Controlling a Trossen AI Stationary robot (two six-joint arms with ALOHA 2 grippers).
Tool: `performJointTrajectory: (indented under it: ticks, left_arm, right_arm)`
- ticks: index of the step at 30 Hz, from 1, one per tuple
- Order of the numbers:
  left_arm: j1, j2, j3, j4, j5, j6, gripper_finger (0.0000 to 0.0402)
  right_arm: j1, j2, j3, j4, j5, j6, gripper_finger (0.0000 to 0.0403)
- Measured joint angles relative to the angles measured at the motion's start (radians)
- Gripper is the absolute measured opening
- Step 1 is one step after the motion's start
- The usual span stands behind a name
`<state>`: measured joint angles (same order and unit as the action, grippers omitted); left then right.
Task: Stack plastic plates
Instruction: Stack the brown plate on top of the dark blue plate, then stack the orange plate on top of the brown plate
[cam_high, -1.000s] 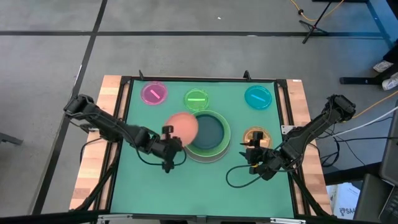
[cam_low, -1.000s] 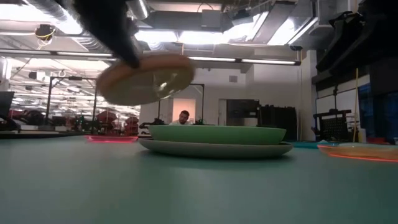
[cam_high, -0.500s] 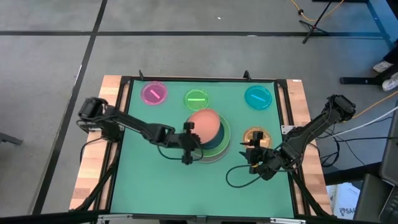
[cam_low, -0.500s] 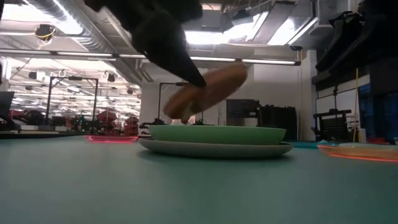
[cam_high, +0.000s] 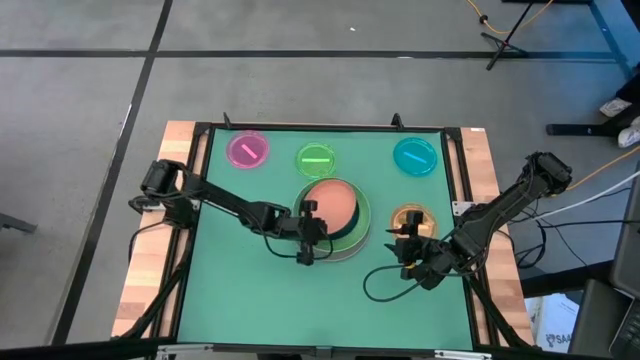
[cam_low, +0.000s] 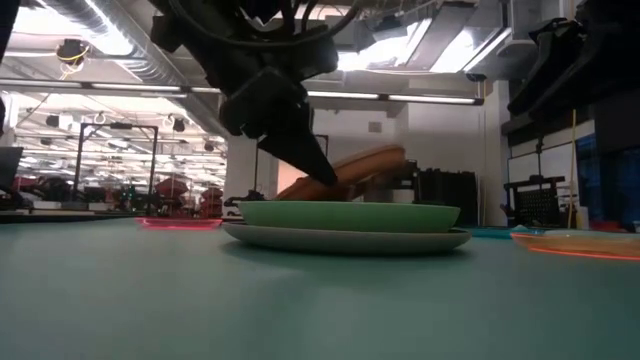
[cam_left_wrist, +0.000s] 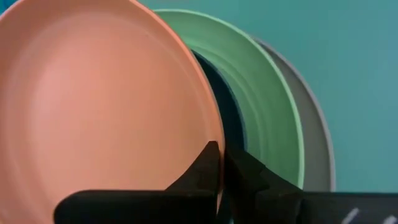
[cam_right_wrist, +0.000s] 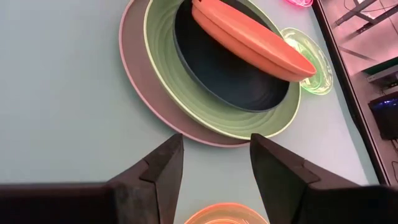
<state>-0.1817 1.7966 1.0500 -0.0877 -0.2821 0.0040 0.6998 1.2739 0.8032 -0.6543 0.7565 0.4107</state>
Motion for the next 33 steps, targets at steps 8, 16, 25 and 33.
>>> performJointTrajectory:
  ticks: [8,16,25,33]
  left_arm:
    - [0.0,0.0,0.0,-0.01,0.009,-0.001,0.0031]
    - [-0.002,-0.004,0.0,-0.012,0.008,-0.002,0.0088]
    - [-0.054,-0.07,-0.001,-0.063,0.004,-0.042,0.0097]
    - [-0.128,-0.071,0.0,-0.071,-0.023,-0.107,0.0098]
  right_arm:
    - [0.0,0.0,0.0,-0.001,-0.009,0.002,0.0179]
    - [0.0,0.0,0.0,0.0,-0.06,0.023,0.0179]
    - [0.0,0.006,0.0,-0.005,-0.267,0.157,0.0179]
    - [0.0,0.06,-0.103,-0.006,-0.364,0.305,0.0179]
